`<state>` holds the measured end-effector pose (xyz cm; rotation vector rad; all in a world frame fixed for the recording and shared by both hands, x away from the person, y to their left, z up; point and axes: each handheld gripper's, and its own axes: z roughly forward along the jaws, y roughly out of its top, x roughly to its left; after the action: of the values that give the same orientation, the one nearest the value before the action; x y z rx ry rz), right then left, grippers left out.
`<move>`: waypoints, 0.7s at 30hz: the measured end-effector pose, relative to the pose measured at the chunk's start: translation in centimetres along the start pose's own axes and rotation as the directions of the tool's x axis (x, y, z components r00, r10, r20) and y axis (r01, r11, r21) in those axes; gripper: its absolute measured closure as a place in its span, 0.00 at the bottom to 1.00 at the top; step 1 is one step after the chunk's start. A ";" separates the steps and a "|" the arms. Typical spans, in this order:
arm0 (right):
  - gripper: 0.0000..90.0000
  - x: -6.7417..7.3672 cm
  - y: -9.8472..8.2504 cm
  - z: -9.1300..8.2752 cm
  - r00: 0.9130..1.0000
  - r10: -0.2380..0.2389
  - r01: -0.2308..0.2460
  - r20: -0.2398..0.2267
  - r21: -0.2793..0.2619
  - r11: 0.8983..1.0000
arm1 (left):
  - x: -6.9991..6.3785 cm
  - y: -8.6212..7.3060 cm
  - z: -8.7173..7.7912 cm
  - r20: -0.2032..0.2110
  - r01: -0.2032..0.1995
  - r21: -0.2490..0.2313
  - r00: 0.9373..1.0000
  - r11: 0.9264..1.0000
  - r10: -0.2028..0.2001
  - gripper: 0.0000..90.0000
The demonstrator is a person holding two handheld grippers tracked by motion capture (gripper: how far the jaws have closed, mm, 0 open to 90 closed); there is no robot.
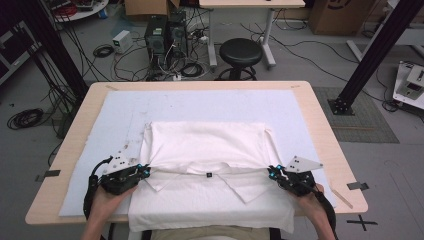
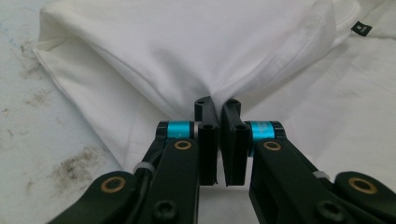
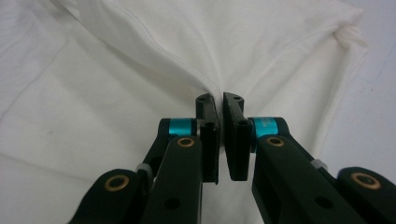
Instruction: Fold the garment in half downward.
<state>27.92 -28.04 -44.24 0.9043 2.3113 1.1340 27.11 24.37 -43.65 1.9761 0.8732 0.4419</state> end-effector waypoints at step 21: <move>0.96 1.6 -3.3 -2.8 0.993 0.047 -0.052 -0.110 -0.043 0.998 | -2.5 -2.7 -1.8 0.106 -0.015 0.013 0.994 1.000 0.014 0.95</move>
<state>23.89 -29.99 -45.42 0.9088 2.3505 1.2817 23.22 24.53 -44.94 2.0003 0.7971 0.3372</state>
